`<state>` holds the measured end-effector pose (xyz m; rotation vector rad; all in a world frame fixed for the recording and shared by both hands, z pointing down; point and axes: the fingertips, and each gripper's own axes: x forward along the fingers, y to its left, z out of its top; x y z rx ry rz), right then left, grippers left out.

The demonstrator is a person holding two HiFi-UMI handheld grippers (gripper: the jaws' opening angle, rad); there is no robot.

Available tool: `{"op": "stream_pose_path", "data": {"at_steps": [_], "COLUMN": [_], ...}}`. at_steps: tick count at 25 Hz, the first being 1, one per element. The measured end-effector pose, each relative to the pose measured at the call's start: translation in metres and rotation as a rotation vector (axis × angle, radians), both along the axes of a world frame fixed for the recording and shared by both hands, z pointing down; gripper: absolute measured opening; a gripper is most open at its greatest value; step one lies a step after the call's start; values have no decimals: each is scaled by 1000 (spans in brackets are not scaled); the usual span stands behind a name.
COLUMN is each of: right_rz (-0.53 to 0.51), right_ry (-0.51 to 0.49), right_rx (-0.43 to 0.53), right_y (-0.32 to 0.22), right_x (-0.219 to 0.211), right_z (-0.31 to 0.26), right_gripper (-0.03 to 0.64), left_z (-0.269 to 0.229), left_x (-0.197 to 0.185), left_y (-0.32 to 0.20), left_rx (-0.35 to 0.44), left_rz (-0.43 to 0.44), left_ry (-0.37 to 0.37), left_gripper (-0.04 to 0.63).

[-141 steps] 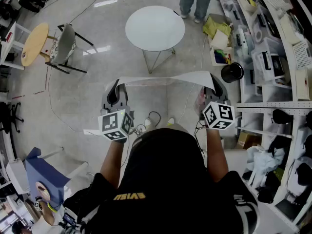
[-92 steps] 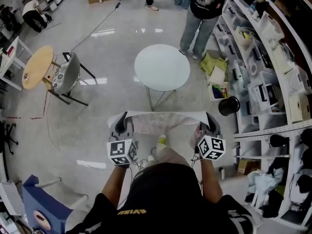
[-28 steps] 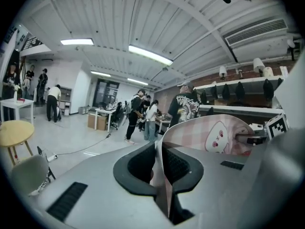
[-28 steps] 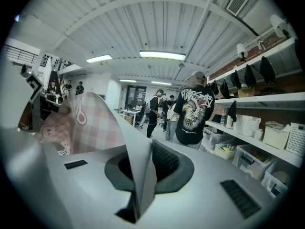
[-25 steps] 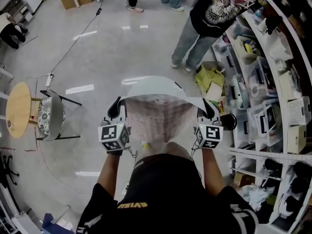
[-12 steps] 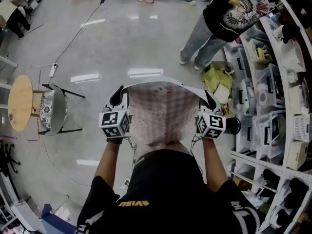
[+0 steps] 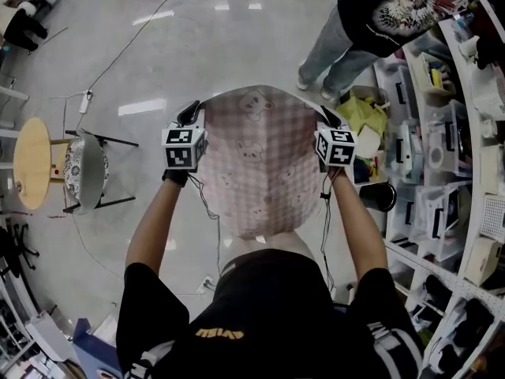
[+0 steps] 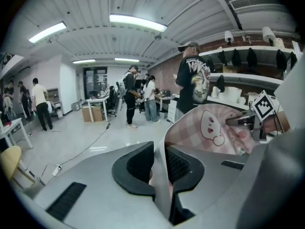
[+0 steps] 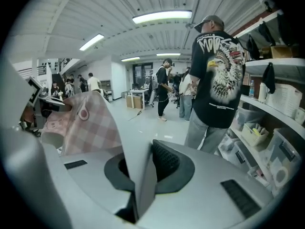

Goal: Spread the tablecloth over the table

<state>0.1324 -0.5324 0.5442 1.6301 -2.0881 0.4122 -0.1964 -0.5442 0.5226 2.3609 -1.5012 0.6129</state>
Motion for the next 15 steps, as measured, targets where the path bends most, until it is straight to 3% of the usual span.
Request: {"op": "stream_pose_path", "data": {"at_steps": [5,15], "right_rz": [-32,-79], "right_ry": [45,115], "right_rx": [-43,-136], "right_y": [-46,-108], "right_x": [-6,-12], "right_z": [43,134], "right_gripper": [23,26], "left_z": [39,138], "left_x": [-4,-10], "left_y": [-42,-102], "left_rx": [-11,-118], "left_rz": [-65,-150], "left_ry": [-55,-120], "left_gripper": [37,38]}}
